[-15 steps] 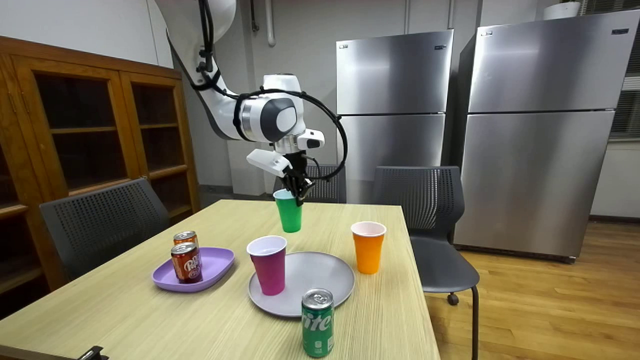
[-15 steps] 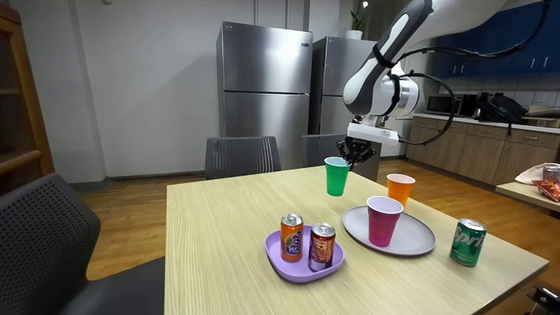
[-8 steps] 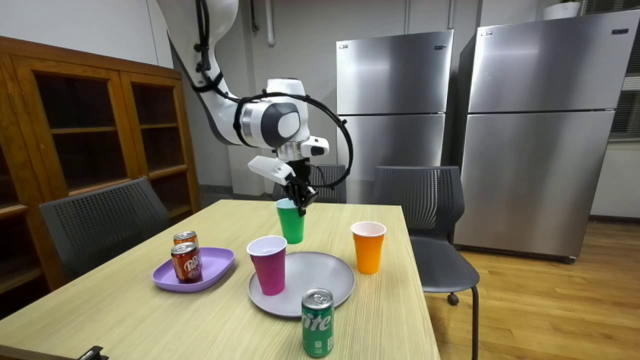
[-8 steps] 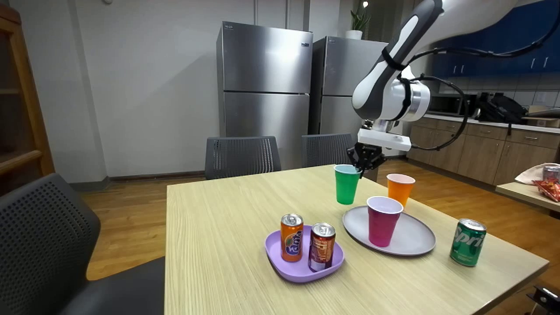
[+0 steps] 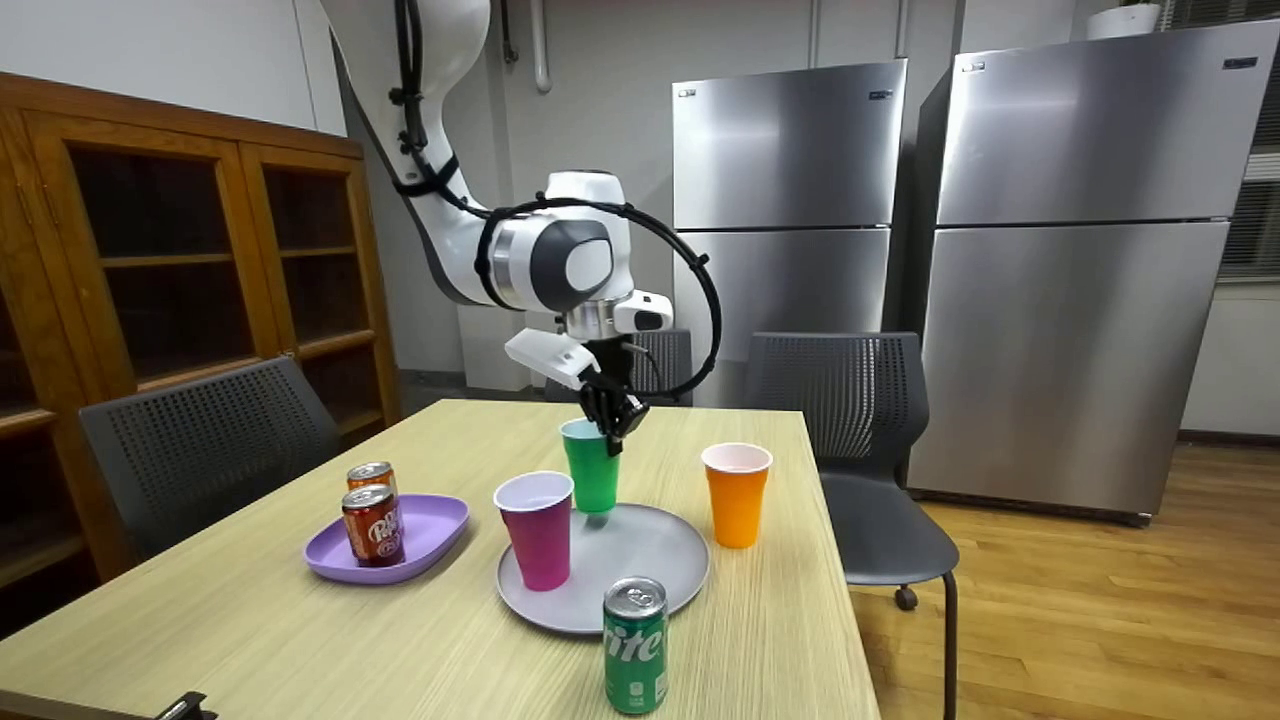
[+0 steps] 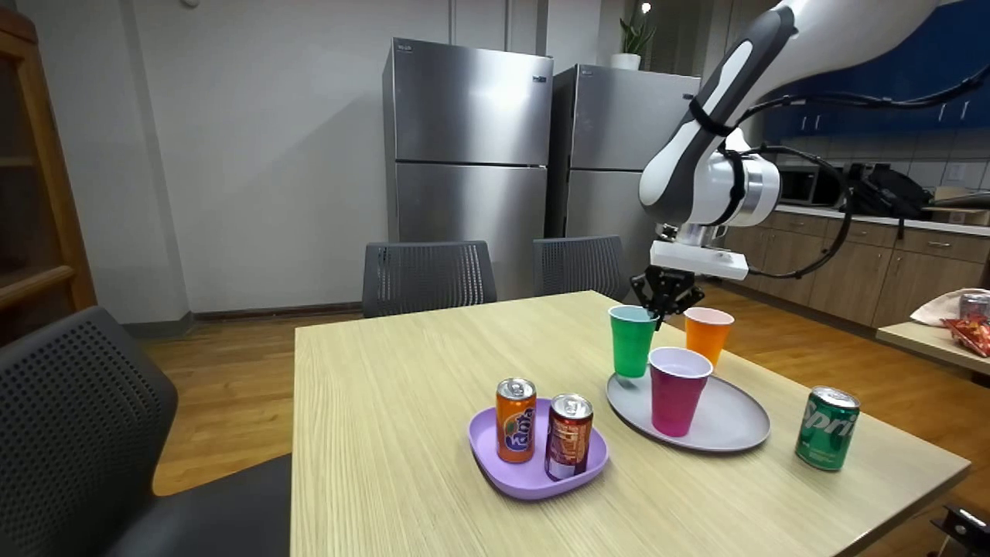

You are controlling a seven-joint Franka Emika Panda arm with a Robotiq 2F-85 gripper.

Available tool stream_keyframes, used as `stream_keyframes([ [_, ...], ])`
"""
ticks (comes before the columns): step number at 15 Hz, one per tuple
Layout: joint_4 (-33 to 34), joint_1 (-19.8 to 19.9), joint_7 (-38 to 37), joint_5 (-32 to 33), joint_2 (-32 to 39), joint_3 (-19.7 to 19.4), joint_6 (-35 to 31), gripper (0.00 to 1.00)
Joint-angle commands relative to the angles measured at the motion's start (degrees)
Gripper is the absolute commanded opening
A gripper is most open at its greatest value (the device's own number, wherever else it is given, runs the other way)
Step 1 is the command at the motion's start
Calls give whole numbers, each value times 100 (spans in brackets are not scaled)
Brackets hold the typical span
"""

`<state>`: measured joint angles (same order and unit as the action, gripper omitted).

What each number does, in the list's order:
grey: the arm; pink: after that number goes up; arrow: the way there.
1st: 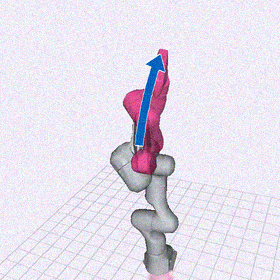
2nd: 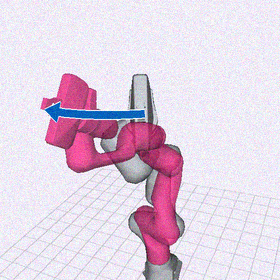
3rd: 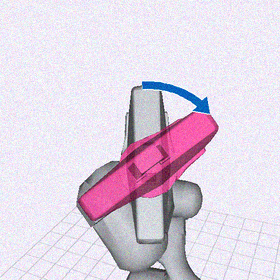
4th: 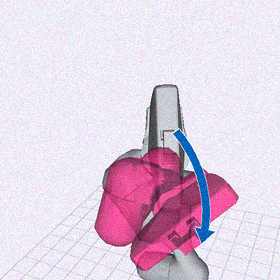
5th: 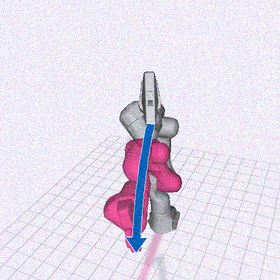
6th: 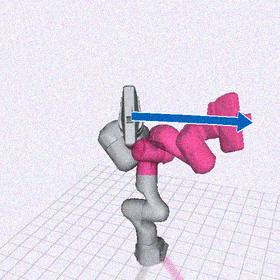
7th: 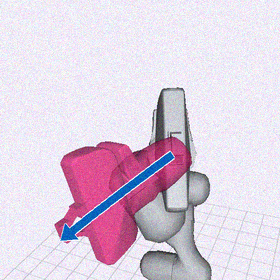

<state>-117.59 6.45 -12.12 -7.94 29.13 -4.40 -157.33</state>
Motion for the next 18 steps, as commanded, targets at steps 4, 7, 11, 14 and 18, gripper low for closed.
stream_keyframes([
  [4,-261,85,158,-165,-62,46,-172,1],
  [7,-305,106,161,-214,-31,57,-242,1],
  [11,-341,111,163,-259,6,55,-348,1],
  [14,-352,99,155,-251,29,43,-392,1],
  [18,-366,79,139,-229,51,25,-429,1],
])
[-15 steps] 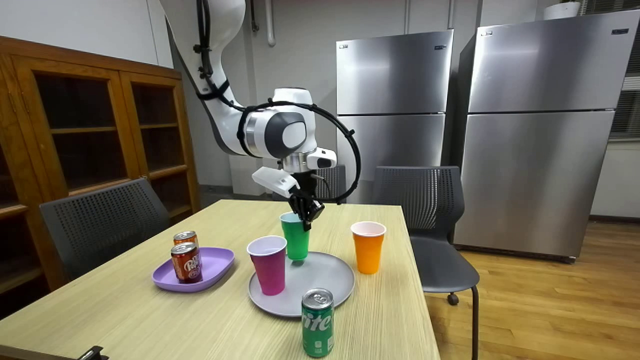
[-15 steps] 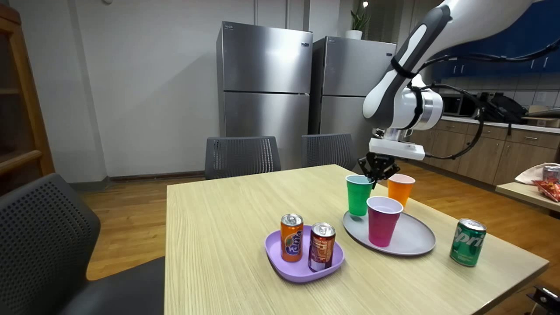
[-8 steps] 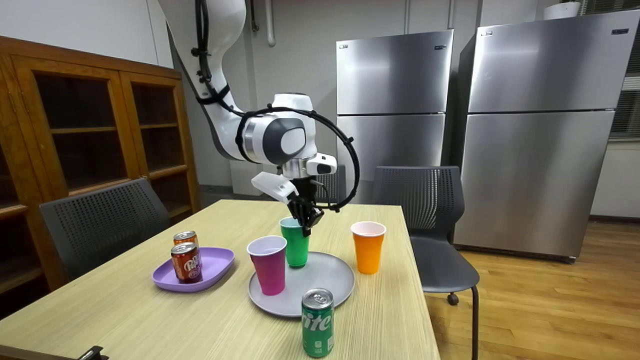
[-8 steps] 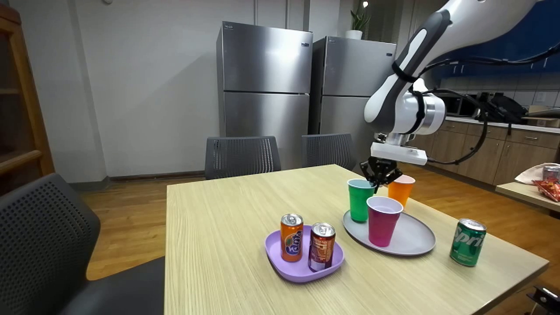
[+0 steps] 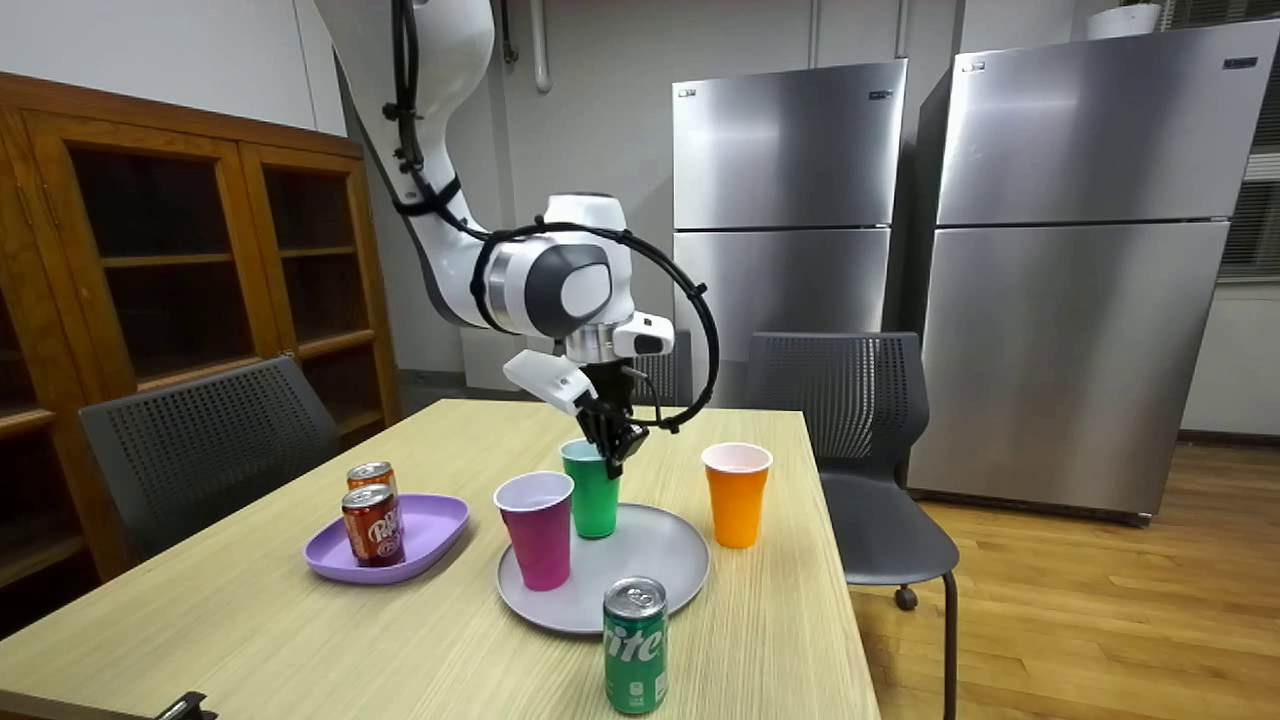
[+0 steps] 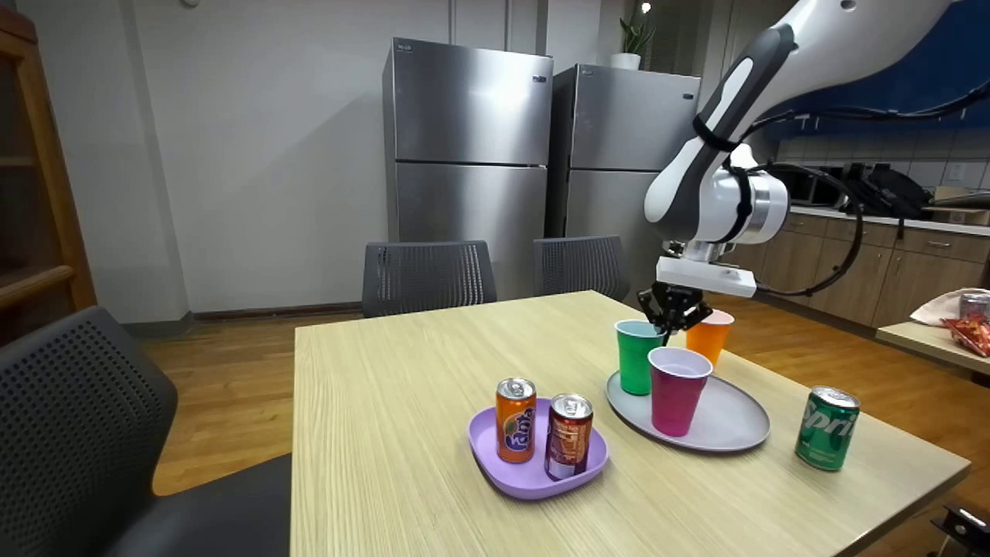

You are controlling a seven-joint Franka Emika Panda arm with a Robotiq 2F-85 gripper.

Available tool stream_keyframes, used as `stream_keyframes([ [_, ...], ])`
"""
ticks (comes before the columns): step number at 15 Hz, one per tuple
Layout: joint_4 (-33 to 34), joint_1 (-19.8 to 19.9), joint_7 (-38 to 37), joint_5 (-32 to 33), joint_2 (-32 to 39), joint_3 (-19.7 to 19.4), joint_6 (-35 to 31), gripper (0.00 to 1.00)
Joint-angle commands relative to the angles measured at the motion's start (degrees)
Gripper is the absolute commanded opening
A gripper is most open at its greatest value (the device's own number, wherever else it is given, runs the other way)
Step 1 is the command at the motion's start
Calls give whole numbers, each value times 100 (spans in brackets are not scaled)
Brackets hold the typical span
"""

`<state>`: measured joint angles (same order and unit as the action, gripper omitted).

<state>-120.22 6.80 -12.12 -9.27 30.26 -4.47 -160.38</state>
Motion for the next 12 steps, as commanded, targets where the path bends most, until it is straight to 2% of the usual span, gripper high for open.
stream_keyframes([
  [1,-113,43,140,-94,-66,32,-129,1],
  [2,-124,43,145,-90,-77,32,-127,5],
  [3,-132,46,151,-87,-108,32,-103,30],
  [5,-130,12,117,-46,-150,-19,-70,35],
  [12,-86,73,232,-45,-389,2,129,87],
])
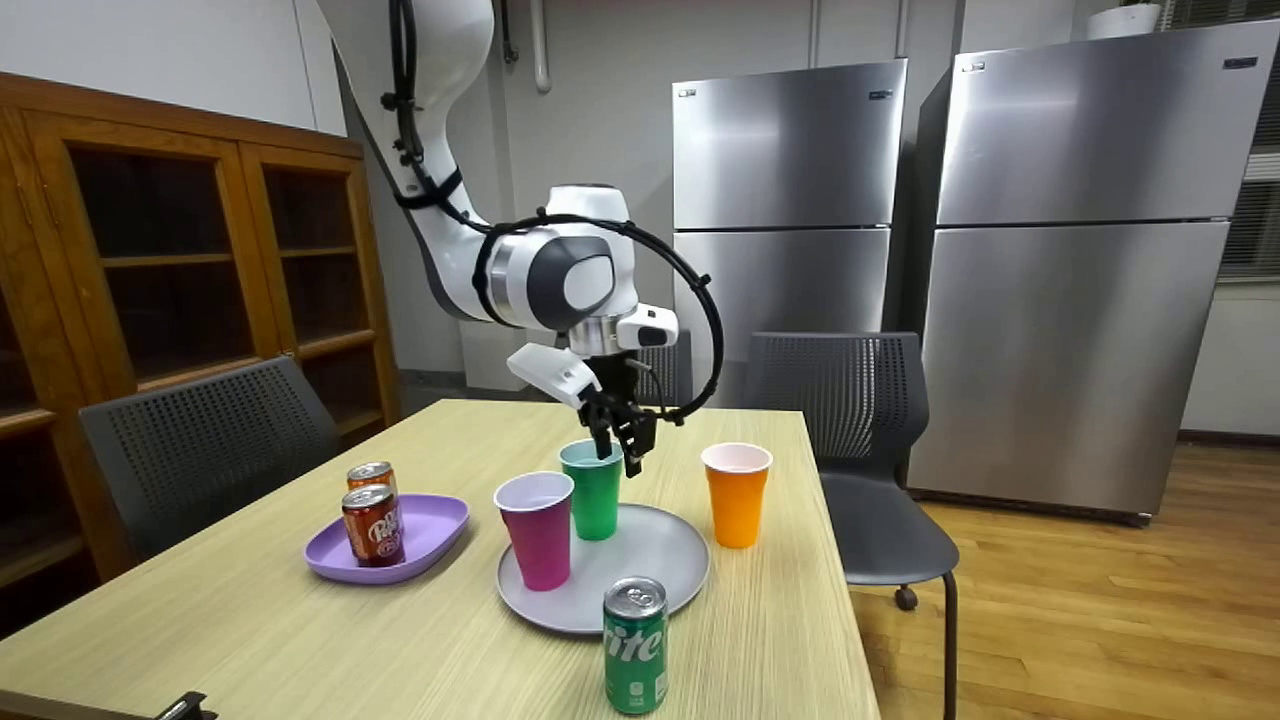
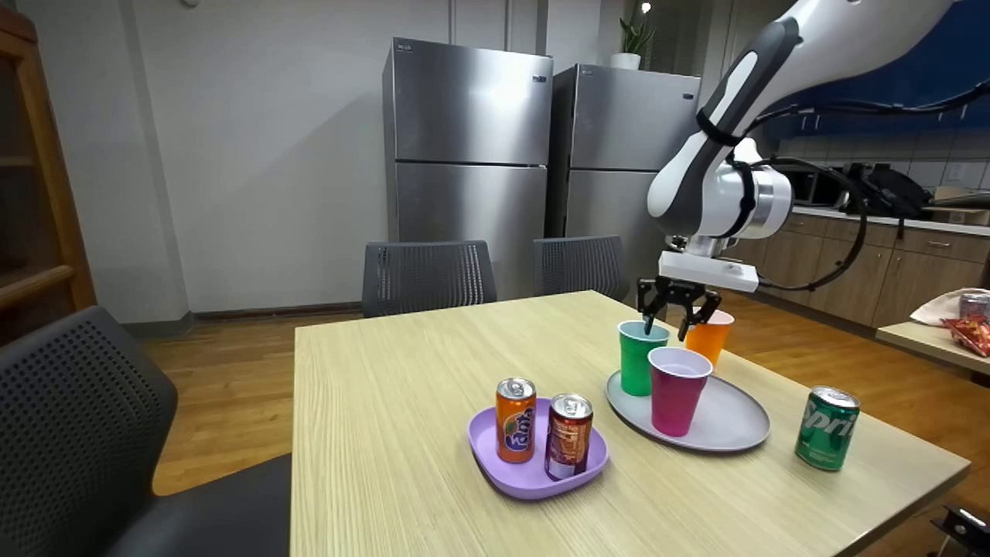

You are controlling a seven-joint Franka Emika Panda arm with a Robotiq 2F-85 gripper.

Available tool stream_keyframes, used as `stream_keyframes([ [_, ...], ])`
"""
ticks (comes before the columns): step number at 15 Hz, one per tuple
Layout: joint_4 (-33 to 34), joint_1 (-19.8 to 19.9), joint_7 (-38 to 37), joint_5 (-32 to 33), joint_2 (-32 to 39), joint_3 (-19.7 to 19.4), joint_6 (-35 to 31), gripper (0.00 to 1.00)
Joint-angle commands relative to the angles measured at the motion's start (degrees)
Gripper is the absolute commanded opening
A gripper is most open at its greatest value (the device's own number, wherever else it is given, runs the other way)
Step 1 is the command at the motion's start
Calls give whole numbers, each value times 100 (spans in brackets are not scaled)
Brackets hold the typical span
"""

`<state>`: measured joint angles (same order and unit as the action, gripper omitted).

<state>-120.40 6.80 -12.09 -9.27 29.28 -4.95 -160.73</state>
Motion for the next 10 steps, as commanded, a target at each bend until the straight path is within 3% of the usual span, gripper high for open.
stream_keyframes([
  [1,-54,111,309,-58,-353,92,247,94],
  [2,-51,133,383,-65,-413,116,257,100],
  [10,269,278,663,6,-426,-46,291,100],
])
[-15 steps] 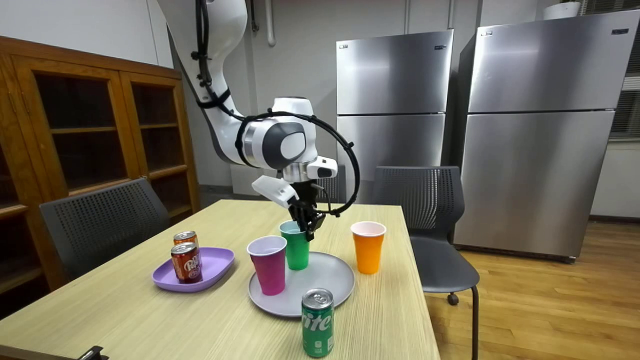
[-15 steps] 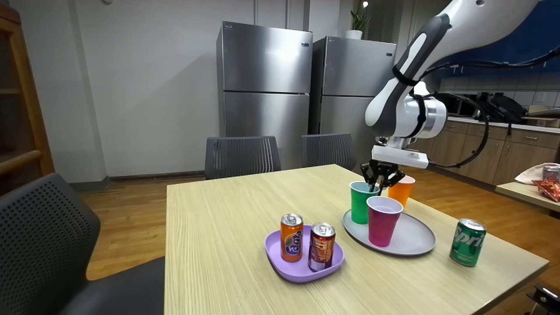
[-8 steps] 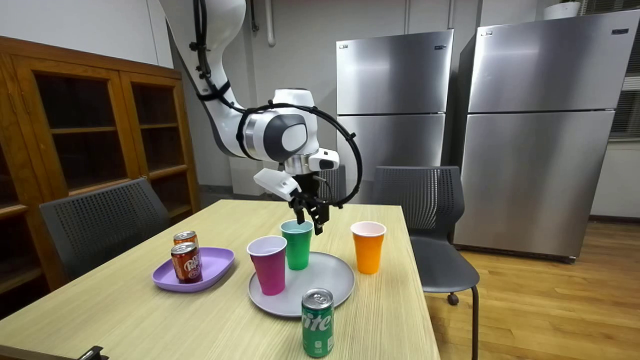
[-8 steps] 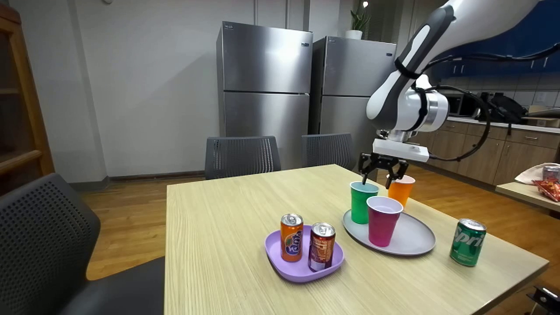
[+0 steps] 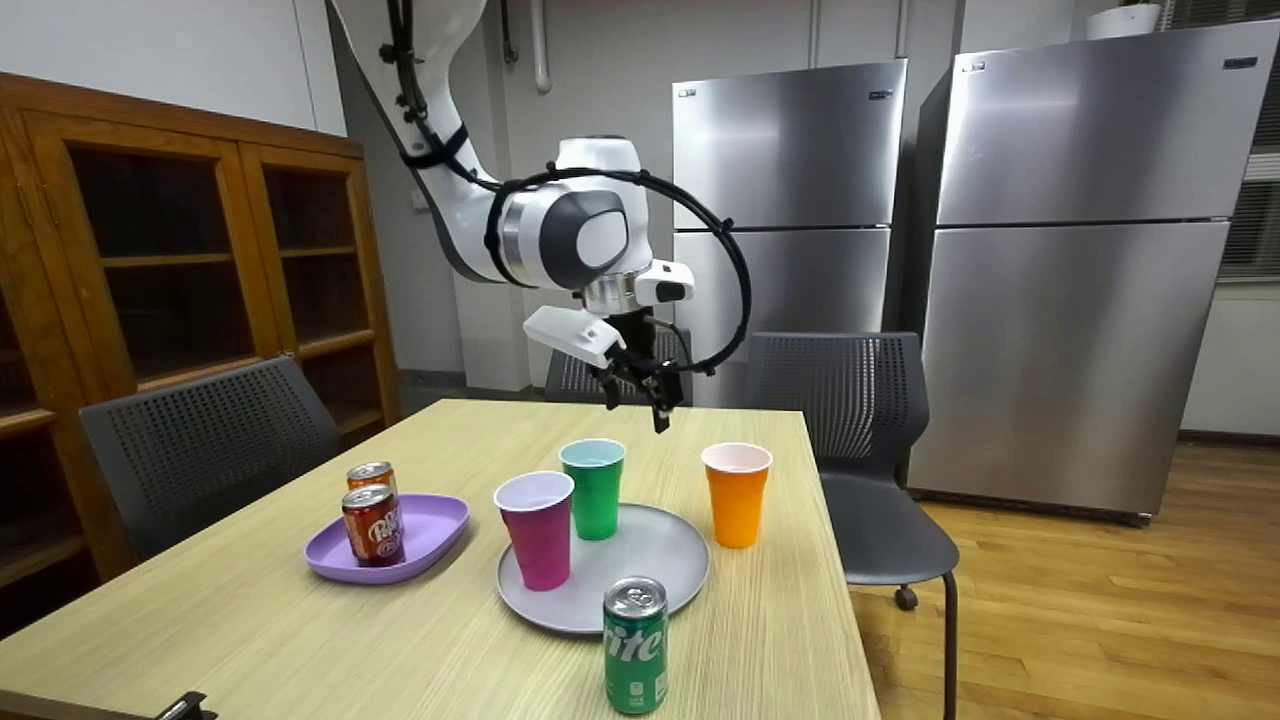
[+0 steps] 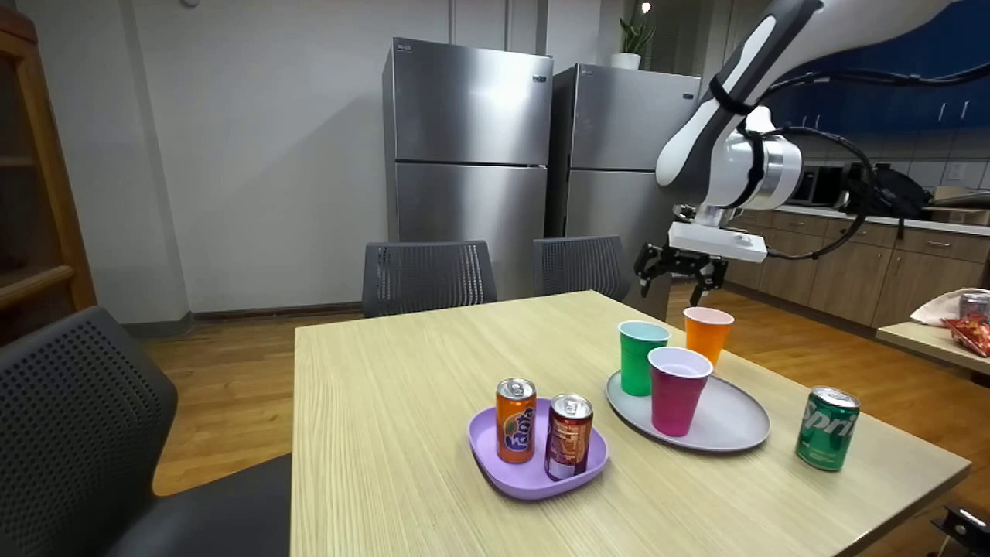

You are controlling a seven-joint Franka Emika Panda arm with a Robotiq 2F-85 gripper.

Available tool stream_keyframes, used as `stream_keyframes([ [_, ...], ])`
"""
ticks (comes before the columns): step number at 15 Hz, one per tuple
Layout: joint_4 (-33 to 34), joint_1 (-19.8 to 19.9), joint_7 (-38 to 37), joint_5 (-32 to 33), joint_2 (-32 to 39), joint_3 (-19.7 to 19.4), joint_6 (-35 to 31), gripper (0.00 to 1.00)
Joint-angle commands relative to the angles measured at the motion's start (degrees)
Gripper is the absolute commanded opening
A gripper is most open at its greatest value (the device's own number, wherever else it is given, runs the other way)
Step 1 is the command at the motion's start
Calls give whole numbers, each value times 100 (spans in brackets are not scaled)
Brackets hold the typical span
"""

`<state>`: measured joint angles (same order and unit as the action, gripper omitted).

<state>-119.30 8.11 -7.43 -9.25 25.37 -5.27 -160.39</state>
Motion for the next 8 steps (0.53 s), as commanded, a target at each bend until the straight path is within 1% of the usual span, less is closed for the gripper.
stream_keyframes([
  [1,240,194,212,0,45,-37,258,100],
  [7,709,355,135,48,474,-265,433,100],
  [8,768,466,218,29,437,-275,566,100],
])
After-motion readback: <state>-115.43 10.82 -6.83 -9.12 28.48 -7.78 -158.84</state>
